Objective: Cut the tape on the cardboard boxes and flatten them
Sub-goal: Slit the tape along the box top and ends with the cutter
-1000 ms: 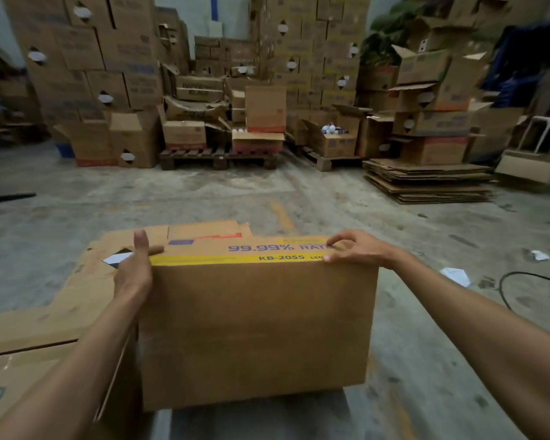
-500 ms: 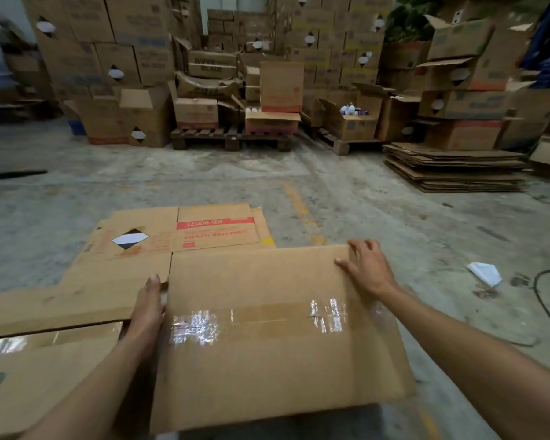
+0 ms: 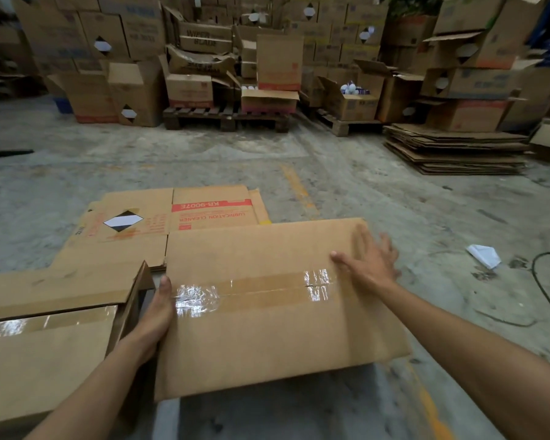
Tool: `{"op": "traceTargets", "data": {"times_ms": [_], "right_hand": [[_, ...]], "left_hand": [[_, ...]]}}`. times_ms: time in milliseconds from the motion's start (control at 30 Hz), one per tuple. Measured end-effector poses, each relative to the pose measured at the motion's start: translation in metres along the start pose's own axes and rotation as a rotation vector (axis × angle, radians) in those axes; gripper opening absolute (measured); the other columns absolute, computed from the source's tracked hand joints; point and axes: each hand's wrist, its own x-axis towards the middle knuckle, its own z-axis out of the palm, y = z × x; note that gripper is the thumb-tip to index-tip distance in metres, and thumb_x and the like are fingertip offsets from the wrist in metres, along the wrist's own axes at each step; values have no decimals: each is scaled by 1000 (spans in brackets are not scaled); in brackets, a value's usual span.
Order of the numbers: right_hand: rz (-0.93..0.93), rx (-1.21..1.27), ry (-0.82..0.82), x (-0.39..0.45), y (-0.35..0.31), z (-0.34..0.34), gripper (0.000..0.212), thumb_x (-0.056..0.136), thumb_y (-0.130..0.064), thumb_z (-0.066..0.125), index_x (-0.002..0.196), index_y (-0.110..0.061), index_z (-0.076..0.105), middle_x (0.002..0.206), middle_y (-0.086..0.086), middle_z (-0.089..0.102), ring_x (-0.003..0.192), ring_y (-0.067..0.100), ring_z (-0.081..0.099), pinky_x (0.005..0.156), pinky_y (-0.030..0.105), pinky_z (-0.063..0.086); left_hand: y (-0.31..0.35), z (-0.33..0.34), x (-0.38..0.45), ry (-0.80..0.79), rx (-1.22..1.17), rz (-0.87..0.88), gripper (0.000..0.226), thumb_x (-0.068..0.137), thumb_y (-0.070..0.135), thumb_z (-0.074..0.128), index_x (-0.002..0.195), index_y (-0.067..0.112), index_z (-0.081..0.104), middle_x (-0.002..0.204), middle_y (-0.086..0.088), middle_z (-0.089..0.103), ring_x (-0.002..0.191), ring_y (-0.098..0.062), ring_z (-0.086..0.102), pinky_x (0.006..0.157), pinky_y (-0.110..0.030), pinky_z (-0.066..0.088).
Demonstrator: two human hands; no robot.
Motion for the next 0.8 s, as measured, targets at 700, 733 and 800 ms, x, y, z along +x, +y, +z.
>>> {"op": "traceTargets", "data": {"times_ms": [700,733,800], "right_hand": [[-85,-183,-262,19,0,9,88,76,-71,64,145,-23,36,141,11,52,124,34,52,98,45,46],[-110,-259,-300,16,2,15,87,75,-74,60,145,-27,37,144,10,48,125,34,51,101,46,44],[-132,-402,-295,7,14,26,76,81,-77,45,144,-35,37,148,5,38,128,37,43,105,49,38]], "left_hand": [[8,4,9,-36,-165,-89,71,86,80,33,114,26,68,113,-1,71,110,-20,63,93,-37,47],[-1,5,11,-30,-94,-62,80,80,87,36,127,29,64,128,0,65,124,-21,57,104,-41,42],[-15,9,14,7,112,-3,86,85,81,28,149,25,42,154,0,41,143,-21,34,119,-42,23]]}}
